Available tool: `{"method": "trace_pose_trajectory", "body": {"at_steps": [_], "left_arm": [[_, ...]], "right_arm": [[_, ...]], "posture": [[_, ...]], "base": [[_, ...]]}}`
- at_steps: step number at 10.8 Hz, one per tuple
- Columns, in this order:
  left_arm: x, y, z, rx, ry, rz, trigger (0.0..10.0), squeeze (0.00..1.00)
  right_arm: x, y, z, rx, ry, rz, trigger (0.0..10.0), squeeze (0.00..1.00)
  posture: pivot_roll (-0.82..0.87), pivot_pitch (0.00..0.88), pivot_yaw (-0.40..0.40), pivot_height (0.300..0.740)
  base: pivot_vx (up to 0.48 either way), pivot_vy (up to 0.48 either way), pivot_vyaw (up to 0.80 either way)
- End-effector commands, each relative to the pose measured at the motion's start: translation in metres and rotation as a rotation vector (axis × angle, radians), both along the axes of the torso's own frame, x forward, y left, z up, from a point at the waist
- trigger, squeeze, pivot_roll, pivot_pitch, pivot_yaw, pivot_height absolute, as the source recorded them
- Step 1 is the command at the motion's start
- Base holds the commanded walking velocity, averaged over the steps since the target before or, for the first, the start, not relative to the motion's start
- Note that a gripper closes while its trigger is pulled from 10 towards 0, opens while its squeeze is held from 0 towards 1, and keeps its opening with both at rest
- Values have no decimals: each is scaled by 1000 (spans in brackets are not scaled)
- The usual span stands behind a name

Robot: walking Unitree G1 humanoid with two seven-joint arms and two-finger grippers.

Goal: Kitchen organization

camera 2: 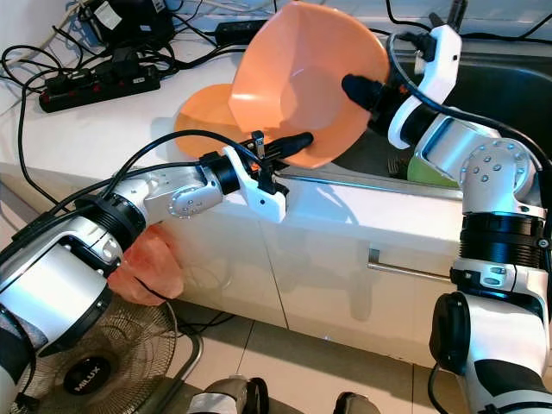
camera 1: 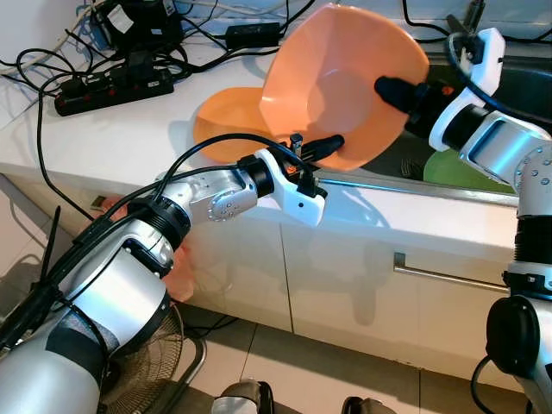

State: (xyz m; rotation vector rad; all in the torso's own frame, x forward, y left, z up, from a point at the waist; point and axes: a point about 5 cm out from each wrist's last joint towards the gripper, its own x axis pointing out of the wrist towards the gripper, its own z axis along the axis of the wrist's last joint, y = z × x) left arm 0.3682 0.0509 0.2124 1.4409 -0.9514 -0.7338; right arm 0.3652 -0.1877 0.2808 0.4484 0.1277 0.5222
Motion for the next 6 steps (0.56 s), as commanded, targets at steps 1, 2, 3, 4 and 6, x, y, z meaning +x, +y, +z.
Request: {"method": "trace_pose_trajectory", "body": {"at_steps": [1,2,3,4,6], "left_arm": [[-3,-6,22,-110,-69,-56,0,0],[-2,-6,22,-107,-74,-56,0,0],[-2,-7,23,-108,-76,-58,0,0],[-3,-7,23,-115,-78,-64,471,0],[-5,-11,24,-132,-78,-81,8902,1000]], "right_arm": [[2,-13,-24,-44,104,-66,0,0],[1,-13,-26,-38,107,-65,0,0],[1,-13,-27,-36,108,-64,0,0],[1,-13,-29,-28,113,-68,0,0],[0,-16,-30,-18,120,-79,0,0]], "posture": [[57,92,98,740],[57,88,99,740],[58,86,98,740],[53,82,98,740],[24,74,93,740]], "base": [[0,0,0],[0,0,0],[0,0,0],[0,0,0],[0,0,0]]}}
